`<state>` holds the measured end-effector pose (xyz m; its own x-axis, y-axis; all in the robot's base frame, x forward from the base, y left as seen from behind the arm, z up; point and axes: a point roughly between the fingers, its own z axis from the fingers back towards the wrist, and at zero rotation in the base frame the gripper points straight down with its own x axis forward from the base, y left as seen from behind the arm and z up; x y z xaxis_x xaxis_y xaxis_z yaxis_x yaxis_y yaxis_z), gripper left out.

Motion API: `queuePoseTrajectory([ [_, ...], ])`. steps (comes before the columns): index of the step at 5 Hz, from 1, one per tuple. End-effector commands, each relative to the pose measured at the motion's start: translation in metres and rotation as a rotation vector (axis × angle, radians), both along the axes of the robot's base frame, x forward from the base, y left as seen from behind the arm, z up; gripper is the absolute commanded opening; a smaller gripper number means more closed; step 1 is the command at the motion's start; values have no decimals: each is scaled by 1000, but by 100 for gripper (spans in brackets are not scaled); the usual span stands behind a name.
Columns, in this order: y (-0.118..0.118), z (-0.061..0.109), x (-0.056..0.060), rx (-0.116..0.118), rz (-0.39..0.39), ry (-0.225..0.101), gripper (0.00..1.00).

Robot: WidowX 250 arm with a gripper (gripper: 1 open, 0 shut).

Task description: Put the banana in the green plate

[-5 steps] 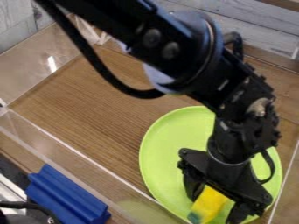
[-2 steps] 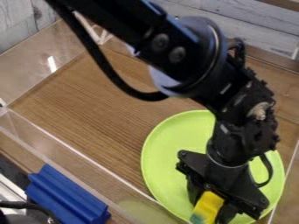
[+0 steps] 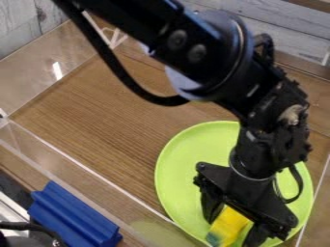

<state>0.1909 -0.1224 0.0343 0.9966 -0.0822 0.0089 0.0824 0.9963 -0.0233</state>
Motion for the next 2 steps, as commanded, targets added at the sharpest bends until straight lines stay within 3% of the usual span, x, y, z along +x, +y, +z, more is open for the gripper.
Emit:
queuePoseTrajectory([
  [1,-3,13,11,-35,2,-65,0],
  [2,-2,14,12,-31,-3,-65,100],
])
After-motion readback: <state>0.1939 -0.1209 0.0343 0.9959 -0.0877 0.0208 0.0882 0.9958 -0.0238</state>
